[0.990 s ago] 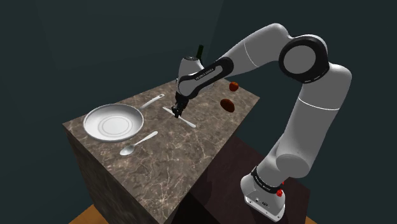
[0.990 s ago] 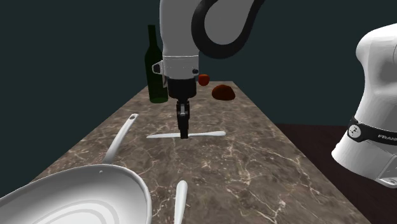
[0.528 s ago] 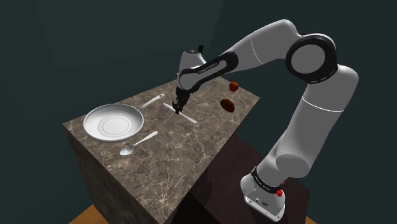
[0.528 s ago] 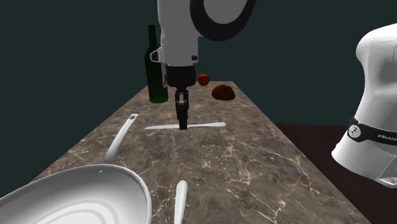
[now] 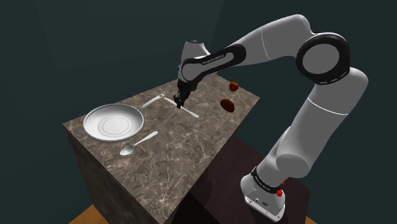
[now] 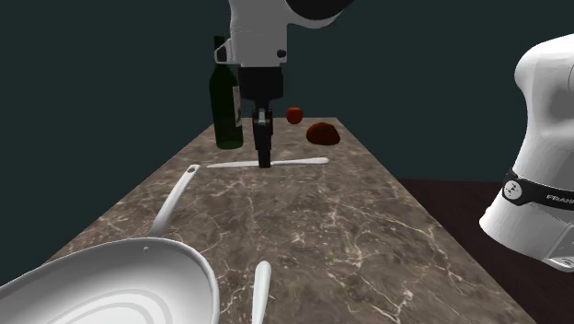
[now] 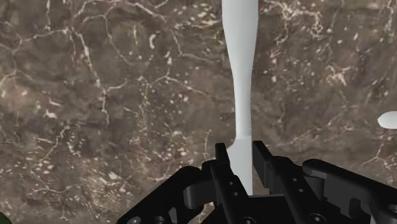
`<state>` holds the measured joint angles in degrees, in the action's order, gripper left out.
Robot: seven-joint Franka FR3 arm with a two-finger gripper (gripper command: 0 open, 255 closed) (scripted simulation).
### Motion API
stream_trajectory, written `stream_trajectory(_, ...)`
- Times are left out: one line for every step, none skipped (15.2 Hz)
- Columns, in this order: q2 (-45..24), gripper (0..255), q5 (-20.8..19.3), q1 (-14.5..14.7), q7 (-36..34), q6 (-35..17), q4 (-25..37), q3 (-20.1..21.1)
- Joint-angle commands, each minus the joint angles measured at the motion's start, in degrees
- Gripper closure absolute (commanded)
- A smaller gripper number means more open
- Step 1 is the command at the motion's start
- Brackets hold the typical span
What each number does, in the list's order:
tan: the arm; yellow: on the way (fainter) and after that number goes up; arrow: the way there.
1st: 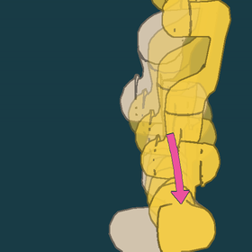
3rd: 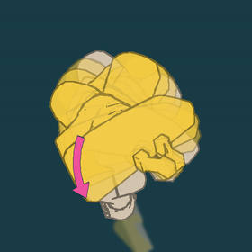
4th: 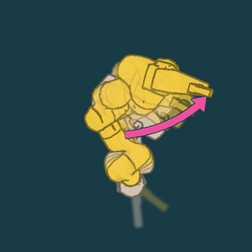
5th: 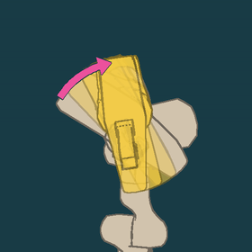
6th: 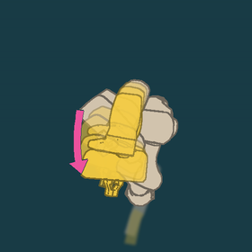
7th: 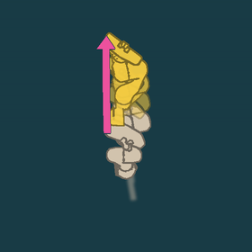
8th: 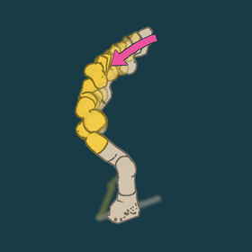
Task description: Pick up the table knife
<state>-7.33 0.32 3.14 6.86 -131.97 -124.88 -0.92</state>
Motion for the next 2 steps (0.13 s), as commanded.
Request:
stream_trajectory(0.7,255,0.0,0.0,0.0,0.9,0.2,0.0)
stream_trajectory(0.7,255,0.0,0.0,0.0,0.9,0.2,0.0)
